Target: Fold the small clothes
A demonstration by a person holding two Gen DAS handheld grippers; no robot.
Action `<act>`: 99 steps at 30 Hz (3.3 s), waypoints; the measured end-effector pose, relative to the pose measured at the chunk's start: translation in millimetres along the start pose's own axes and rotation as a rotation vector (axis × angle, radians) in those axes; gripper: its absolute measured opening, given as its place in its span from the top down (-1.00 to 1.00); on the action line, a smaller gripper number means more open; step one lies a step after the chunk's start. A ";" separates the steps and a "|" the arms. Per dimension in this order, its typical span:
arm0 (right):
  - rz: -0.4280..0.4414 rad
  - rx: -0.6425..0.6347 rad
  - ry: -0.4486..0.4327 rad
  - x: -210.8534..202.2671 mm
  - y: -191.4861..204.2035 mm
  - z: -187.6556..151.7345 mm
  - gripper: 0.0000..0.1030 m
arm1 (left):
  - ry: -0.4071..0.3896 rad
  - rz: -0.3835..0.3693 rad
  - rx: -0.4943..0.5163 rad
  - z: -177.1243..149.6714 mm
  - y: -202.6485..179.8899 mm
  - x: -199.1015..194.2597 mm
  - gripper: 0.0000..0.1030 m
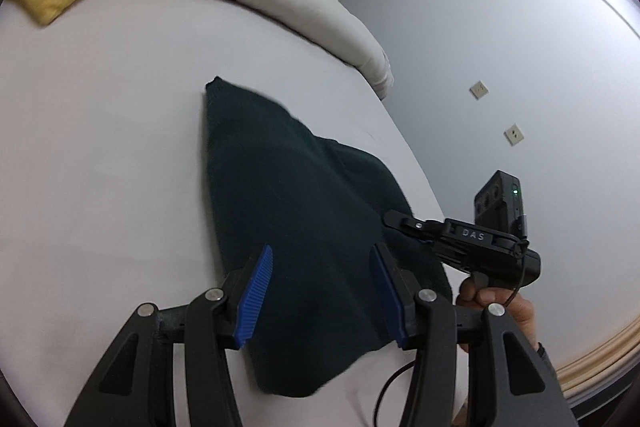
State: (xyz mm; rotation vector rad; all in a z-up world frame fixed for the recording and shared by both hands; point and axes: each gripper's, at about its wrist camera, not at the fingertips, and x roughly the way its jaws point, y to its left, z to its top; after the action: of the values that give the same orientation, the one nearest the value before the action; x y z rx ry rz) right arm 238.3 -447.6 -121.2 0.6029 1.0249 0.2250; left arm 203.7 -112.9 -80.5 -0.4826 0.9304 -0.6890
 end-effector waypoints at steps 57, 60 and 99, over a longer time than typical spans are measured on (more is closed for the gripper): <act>0.086 0.128 0.011 -13.6 -120.7 -118.5 1.00 | 0.163 0.286 0.307 19.4 -32.1 109.0 0.06; 0.056 0.106 0.021 -23.1 -121.4 -129.3 1.00 | 0.159 0.294 0.320 18.7 -33.5 109.5 0.06; -0.081 0.229 -0.153 -8.1 -116.2 40.0 0.76 | 0.133 0.278 0.287 29.3 -30.9 80.6 0.27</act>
State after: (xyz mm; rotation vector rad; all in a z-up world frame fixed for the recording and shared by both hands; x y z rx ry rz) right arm 256.7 -560.7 -166.3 0.7723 0.9308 -0.0112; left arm 251.8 -189.6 -90.5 -0.0507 0.9817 -0.5925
